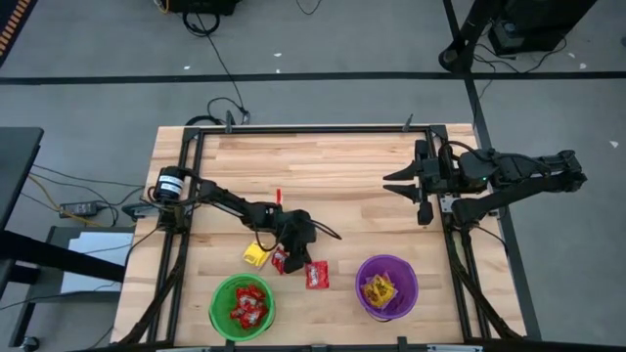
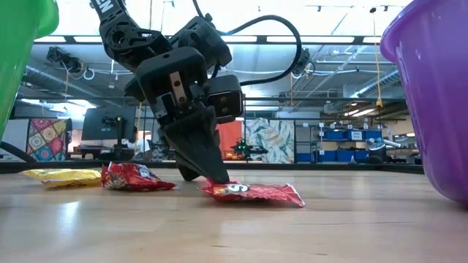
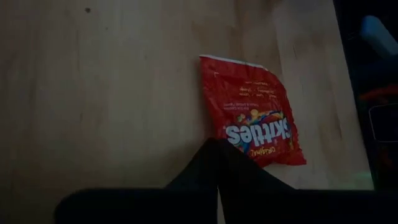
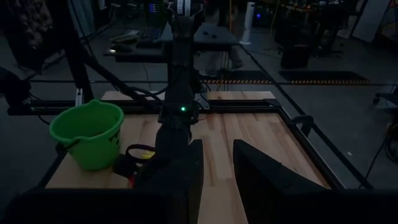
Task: Sort candy by brand, put in halloween buckets
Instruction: Put the red candy into the green bucket
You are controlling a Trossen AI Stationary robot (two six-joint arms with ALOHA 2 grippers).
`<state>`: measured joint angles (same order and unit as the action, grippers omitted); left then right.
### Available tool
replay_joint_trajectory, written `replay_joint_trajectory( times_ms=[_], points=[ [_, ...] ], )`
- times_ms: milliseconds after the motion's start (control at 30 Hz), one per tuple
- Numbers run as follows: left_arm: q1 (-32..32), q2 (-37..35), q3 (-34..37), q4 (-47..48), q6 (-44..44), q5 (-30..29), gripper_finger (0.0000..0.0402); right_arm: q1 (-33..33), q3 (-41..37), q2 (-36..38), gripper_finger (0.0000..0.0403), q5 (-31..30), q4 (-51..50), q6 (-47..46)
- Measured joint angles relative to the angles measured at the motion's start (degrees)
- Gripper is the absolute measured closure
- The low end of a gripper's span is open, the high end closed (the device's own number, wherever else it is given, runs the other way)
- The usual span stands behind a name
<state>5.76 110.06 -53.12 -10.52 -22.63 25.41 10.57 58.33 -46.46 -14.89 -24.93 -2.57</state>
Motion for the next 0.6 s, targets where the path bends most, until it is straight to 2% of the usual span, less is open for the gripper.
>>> replay_joint_trajectory(
  times_ms=[233,333,500,600],
  points=[
    [-0.24,-1.52,0.12,2.11,2.53,-0.52,0.0400,0.00,0.00,0.00,0.0302,0.01,0.01,0.00],
    [-1.41,-4.35,0.11,4.63,4.39,-2.94,0.0400,0.00,0.00,0.00,0.0302,0.28,0.00,0.24],
    [-3.39,-10.12,0.11,7.79,7.51,-6.82,0.0400,-0.02,0.00,-0.31,0.0302,5.20,0.01,1.13],
    [-4.31,-14.53,0.09,8.56,8.99,-7.96,0.0400,-0.02,0.01,-0.59,0.0302,6.15,0.23,1.22]
  ],
)
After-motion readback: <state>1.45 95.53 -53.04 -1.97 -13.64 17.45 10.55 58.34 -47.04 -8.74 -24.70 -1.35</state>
